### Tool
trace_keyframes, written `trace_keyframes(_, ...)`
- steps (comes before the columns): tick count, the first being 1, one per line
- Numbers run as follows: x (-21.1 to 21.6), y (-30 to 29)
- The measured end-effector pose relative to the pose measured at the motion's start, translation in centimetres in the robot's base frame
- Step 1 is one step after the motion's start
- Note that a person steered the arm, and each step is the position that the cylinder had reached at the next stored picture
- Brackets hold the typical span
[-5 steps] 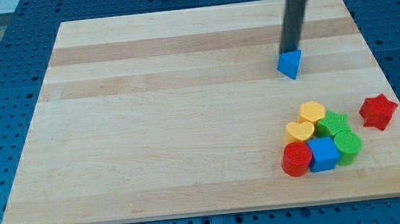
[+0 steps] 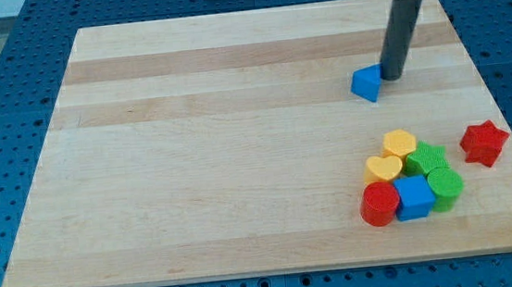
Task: Push blue triangle diagonally above yellow heart
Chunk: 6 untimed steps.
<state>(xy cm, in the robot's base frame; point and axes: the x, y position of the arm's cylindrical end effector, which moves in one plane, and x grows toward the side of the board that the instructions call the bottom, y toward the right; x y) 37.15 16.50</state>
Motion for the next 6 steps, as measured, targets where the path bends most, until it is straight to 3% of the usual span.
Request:
trace_keyframes(4,4.0,-14.4)
trace_keyframes(6,5.2,-11.9)
